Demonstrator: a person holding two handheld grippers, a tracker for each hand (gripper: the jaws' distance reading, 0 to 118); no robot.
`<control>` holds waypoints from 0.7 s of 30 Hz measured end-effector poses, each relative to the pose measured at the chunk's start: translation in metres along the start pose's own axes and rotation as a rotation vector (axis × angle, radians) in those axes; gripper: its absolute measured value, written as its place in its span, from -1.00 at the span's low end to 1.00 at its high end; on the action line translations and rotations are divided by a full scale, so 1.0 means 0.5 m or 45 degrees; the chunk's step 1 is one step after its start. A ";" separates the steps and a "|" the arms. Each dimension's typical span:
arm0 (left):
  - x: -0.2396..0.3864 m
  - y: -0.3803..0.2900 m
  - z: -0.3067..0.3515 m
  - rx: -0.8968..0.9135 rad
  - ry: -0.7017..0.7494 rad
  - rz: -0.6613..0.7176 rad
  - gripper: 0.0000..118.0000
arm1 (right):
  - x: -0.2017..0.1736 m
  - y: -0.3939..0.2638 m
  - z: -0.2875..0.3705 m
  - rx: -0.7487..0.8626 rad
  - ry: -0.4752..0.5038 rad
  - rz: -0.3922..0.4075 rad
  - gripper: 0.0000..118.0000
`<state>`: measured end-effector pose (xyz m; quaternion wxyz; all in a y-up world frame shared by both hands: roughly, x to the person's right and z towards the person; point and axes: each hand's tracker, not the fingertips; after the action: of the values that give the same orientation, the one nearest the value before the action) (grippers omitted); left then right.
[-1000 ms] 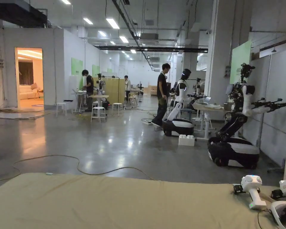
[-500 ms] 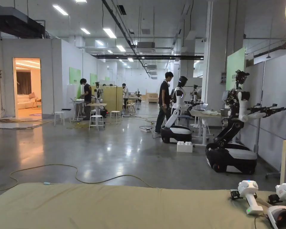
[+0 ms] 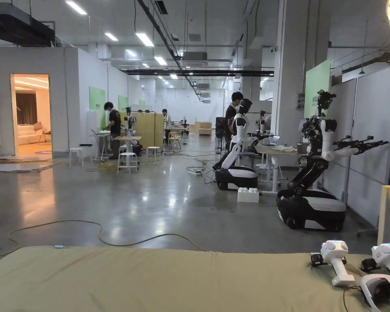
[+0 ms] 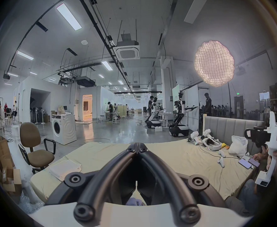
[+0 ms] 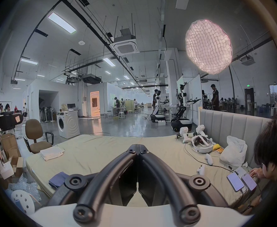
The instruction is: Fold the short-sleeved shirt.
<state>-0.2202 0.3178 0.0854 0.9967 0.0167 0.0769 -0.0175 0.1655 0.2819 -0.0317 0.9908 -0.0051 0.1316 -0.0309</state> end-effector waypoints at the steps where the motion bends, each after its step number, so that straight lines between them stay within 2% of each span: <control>1: 0.002 0.000 -0.003 0.001 -0.001 -0.007 -1.00 | 0.000 0.000 -0.002 -0.001 0.004 -0.005 -0.93; 2: 0.002 0.000 -0.006 0.006 -0.005 -0.012 -1.00 | 0.001 0.000 -0.004 0.000 0.007 -0.011 -0.55; 3: 0.002 0.000 -0.006 0.015 -0.011 -0.015 -0.87 | 0.001 0.002 -0.008 -0.003 0.012 -0.018 -0.05; 4: 0.003 0.004 -0.006 0.026 -0.028 -0.007 -0.65 | 0.001 0.003 -0.012 -0.015 0.020 -0.026 0.36; 5: 0.000 0.007 -0.009 0.024 -0.041 0.006 -0.22 | 0.001 0.002 -0.012 -0.001 0.025 -0.028 0.46; 6: -0.001 0.008 -0.013 0.022 -0.040 0.015 0.16 | 0.001 0.002 -0.011 0.009 0.027 -0.031 0.47; 7: 0.000 0.008 -0.015 0.024 -0.037 0.019 0.40 | 0.001 0.004 -0.012 0.007 0.030 -0.033 0.50; 8: 0.001 0.007 -0.014 0.026 -0.040 0.020 0.68 | 0.001 0.005 -0.014 0.005 0.030 -0.035 0.63; 9: 0.001 0.007 -0.015 0.024 -0.042 0.020 0.84 | 0.001 0.005 -0.015 0.005 0.025 -0.032 0.77; 11: 0.004 0.006 -0.015 0.030 -0.045 0.011 0.90 | 0.000 0.005 -0.016 0.011 0.006 -0.025 0.98; 12: 0.007 0.007 -0.014 0.032 -0.051 0.003 0.91 | 0.001 0.004 -0.015 0.014 0.005 -0.025 1.00; 21: 0.029 0.003 -0.023 -0.016 -0.044 -0.029 0.90 | 0.020 0.001 -0.016 -0.009 0.026 -0.105 1.00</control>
<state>-0.2077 0.3193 0.0719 0.9977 0.0093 0.0600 -0.0288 0.1731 0.2819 -0.0419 0.9873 -0.0138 0.1415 -0.0715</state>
